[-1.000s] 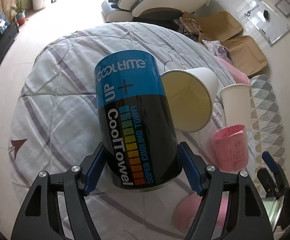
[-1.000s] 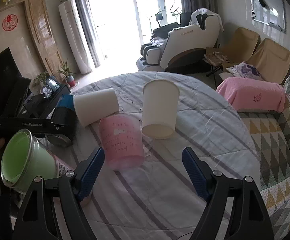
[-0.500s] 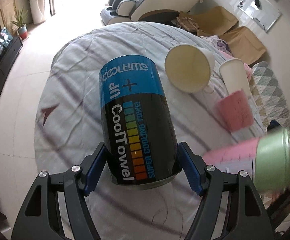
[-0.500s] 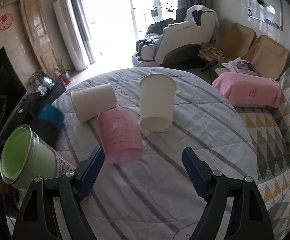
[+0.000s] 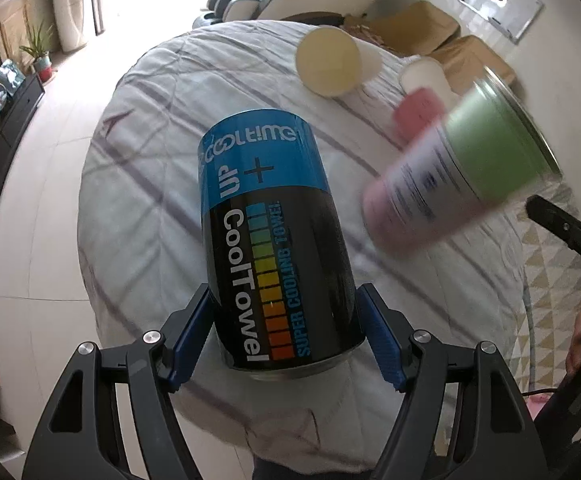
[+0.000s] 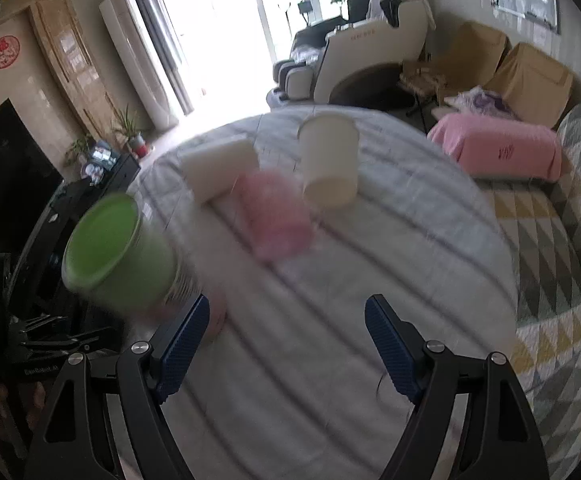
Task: Flip cup upright
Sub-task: 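Lift the CoolTowel can with the left gripper toward the right gripper, then grasp the can's body with the right gripper while the left gripper releases it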
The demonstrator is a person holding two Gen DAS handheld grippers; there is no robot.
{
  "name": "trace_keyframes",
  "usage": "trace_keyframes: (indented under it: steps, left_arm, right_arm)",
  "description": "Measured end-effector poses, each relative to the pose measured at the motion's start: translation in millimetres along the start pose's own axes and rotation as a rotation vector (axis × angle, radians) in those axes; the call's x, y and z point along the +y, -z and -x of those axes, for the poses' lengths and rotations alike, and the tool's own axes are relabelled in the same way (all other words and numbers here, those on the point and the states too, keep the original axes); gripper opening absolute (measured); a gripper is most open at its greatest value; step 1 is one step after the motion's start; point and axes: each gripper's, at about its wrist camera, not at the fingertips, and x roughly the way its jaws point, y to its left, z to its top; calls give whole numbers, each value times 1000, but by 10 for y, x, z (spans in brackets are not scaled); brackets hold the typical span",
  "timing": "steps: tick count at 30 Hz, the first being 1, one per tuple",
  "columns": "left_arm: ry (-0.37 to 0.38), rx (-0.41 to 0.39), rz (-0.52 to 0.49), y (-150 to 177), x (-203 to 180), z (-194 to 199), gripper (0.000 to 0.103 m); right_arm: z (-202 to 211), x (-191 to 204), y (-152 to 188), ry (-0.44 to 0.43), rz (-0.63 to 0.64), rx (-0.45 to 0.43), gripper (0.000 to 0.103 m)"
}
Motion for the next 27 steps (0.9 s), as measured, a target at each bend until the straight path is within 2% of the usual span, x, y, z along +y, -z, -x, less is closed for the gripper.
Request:
trace_keyframes:
  steps: [3,13,20,27]
  left_arm:
    - [11,1,-13,139,-47,41,73]
    - [22,-19,-70,557,-242,168,73]
    - [25,-36,-150,724,-457,199,73]
    - [32,-66,-226,810,-649,192,73]
  right_arm:
    - [-15,45,119,-40,-31,47,81]
    - [-172,387,370,-334,-184,201,81]
    - [-424,500,517,-418,-309,276,81]
    - [-595,587,564,-455,-326,330,81]
